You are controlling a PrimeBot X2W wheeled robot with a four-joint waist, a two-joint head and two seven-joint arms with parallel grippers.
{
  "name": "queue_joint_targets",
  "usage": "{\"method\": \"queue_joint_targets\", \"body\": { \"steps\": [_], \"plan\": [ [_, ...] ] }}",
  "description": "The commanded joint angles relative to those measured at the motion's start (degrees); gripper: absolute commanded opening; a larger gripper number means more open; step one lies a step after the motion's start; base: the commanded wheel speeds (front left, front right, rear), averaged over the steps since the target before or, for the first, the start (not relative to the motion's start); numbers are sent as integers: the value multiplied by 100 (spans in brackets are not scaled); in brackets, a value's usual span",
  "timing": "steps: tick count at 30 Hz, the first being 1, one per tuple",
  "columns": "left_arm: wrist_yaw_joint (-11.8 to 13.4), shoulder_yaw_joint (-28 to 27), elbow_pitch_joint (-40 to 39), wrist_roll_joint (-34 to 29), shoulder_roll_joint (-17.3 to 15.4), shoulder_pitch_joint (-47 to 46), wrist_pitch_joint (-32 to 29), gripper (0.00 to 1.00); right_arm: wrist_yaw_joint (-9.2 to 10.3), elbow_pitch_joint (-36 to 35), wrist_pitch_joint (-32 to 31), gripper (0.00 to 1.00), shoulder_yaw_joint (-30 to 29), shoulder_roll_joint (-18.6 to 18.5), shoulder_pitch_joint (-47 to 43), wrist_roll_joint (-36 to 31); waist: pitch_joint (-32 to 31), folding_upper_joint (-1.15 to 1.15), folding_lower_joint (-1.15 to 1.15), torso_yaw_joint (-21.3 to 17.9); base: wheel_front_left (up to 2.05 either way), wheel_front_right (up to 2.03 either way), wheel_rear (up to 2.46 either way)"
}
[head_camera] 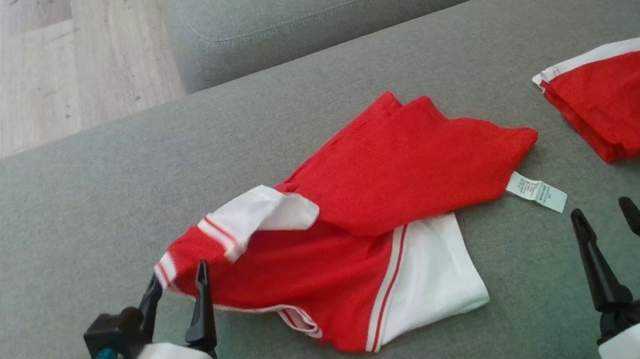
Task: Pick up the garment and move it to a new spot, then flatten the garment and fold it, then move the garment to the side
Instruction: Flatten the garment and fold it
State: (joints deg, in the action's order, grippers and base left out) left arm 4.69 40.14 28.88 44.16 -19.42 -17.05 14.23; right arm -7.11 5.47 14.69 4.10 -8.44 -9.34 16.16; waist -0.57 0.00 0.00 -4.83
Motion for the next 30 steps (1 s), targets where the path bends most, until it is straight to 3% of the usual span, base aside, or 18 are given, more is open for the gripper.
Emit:
{"method": "queue_joint_targets", "body": {
  "steps": [1, 8, 14, 20, 25, 30],
  "plan": [
    [125, -322, -215, -121, -159, -189, 72, 100, -37, -185, 31, 100, 124, -102, 86, 16, -16, 0, 0, 17, 0, 0, 0],
    [904, -255, -832, -1002, -439, -102, 38, 100, -37, -179, 31, 100, 125, -120, 55, 19, -36, 0, 0, 43, 0, 0, 0],
    [1347, 264, -1541, -1776, -623, -423, -627, 100, -37, -190, 31, 100, 131, -120, 55, 19, 100, 0, 0, 68, 0, 0, 0],
    [1304, 1258, -1730, -2671, -191, -1023, -1496, 100, -37, -184, 31, 100, 162, -118, 170, 39, 331, 0, 0, 102, 0, 0, 0],
    [1137, 1794, -1060, -3083, 340, -1484, -1835, 100, -37, -162, 31, 100, 246, -151, 348, 65, 480, 0, 0, 65, 0, 0, 0],
    [1056, 2071, -230, -3376, 534, -1831, -2087, 100, -37, -144, 31, 100, 298, -184, 471, 87, 583, 0, 0, -25, 0, 0, 0]
  ]
}}
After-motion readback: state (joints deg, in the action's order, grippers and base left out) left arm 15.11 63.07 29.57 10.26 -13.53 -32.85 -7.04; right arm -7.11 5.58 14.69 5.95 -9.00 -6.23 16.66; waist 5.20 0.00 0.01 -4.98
